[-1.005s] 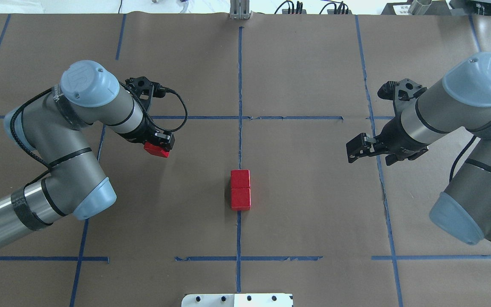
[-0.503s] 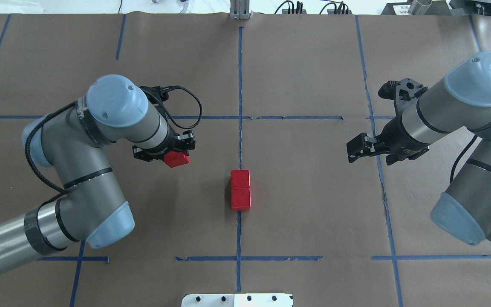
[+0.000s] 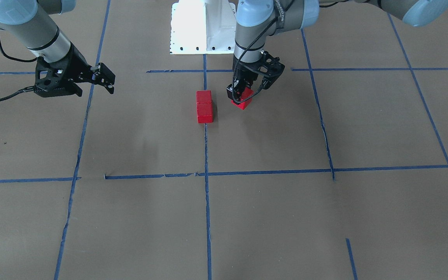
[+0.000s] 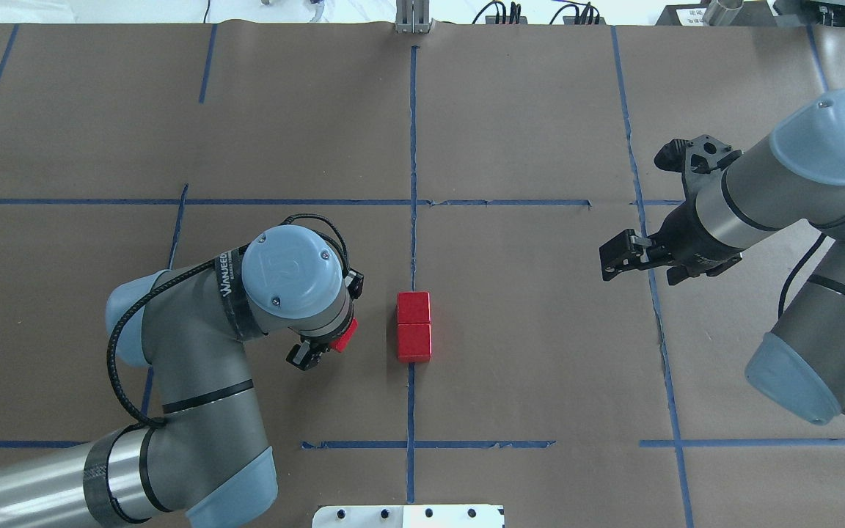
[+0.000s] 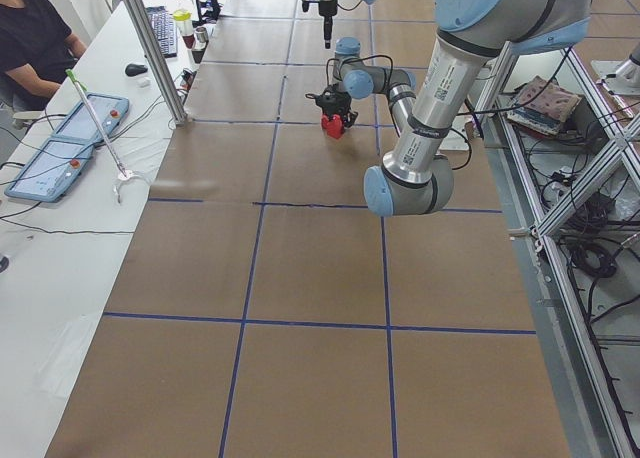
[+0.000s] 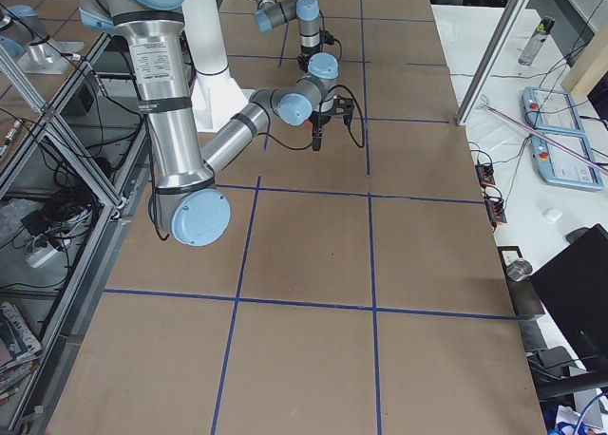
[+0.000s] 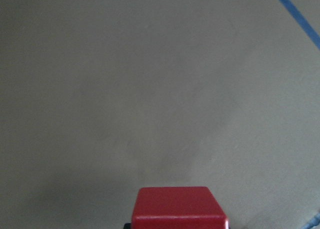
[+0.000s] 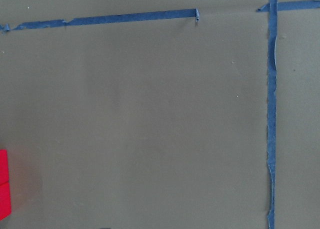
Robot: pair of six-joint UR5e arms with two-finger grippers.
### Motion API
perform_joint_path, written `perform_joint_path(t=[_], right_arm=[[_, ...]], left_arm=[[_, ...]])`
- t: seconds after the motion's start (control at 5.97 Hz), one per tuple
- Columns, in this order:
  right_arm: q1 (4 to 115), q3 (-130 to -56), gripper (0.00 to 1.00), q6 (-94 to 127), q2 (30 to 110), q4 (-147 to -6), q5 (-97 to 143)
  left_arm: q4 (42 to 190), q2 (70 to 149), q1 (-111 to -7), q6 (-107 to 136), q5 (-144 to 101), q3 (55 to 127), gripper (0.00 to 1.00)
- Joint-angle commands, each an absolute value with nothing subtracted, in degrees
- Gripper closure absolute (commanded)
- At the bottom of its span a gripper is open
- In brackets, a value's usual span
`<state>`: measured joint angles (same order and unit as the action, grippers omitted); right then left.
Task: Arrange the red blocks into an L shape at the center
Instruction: 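Carry the cube with the left gripper beside the farther cube of the pair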
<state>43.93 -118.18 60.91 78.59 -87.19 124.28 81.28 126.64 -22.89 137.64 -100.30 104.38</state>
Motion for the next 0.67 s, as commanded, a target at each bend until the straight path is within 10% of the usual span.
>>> perform_joint_path(t=[0.0, 0.5], right_arm=[[43.9, -118.5, 0.0, 61.0, 78.7, -87.2, 124.3], [43.9, -118.5, 0.0, 61.2, 78.7, -87.3, 124.0]], left_arm=[[80.9, 127.6, -22.2, 153.2, -98.4, 102.3, 0.99], [87.5, 128.2, -22.5, 162.8, -98.3, 99.7, 1.0]])
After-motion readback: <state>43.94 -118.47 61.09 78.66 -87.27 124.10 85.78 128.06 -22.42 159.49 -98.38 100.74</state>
